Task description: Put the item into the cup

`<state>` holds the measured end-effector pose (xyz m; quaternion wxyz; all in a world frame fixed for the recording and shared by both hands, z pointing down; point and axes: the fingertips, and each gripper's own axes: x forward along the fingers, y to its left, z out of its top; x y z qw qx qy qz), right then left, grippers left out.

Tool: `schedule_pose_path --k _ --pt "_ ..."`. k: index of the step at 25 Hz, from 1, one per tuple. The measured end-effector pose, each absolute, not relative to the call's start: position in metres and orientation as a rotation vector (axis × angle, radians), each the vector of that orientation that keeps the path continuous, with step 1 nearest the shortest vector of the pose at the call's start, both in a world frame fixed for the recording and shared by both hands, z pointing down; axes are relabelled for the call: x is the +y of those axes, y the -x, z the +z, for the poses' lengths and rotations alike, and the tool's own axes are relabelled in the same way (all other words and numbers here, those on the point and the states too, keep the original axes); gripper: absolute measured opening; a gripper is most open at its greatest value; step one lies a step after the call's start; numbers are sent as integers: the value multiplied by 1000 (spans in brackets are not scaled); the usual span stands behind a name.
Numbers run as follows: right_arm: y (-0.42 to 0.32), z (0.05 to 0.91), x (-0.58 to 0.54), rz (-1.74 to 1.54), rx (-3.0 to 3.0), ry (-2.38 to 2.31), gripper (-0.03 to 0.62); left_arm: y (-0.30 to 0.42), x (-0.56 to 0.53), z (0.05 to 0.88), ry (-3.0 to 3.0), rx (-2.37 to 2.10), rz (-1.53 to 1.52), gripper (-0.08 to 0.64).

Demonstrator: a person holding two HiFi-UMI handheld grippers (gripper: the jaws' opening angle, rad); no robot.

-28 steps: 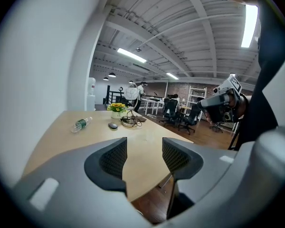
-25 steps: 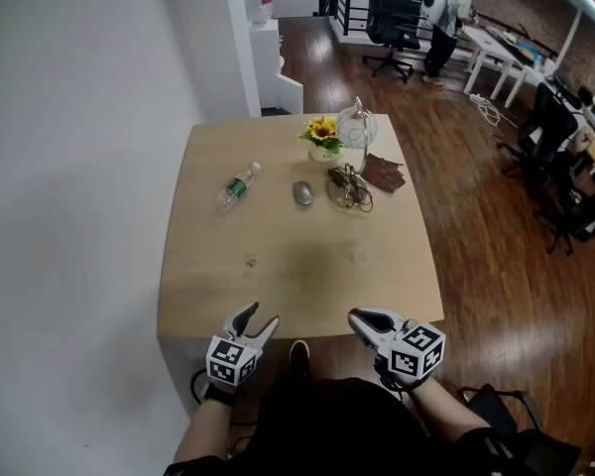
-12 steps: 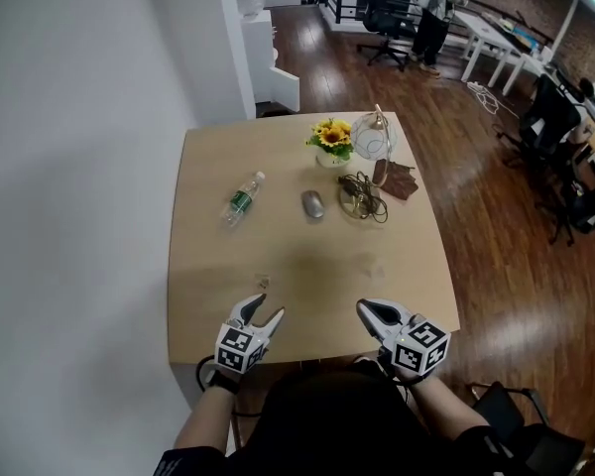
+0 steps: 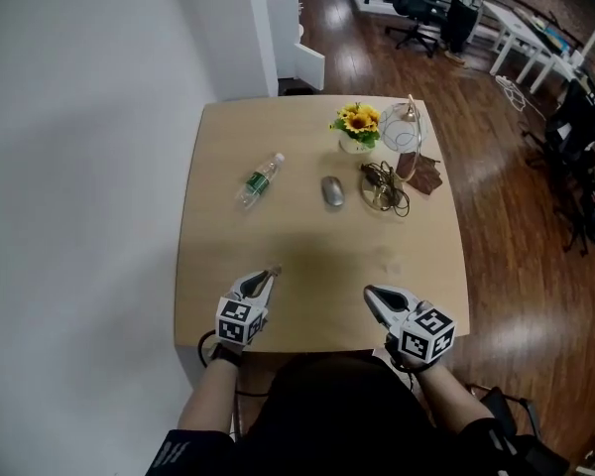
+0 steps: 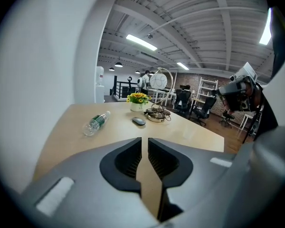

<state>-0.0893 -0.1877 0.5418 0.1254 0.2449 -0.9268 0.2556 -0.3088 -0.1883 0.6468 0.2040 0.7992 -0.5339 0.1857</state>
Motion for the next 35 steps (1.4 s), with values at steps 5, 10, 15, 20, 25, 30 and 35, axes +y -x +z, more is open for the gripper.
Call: schedule_pose_path --k 5,10,15,20,25,30,35 --pt "94 540 -195 752 -2704 -696 8 319 -194 684 -2150 -1417 692 126" --pt "96 542 -198 747 -2691 -687 8 310 -202 711 -2152 -1340 913 143" --pt "94 546 -198 753 -2672 -679 8 304 -215 741 -2140 -1280 1146 143" --pt "81 552 -195 767 -2641 -701 8 310 -229 769 -2073 -1277 1242 136" --pt "63 558 -194 794 -2615 -736 8 316 -232 782 -2043 -1275 1288 67" --pt "47 562 -195 831 -2601 -779 8 311 -231 788 -2052 -1255 1335 -3" --pt "37 560 -199 834 -2611 -803 8 301 -242 765 -2107 -1299 1304 -3"
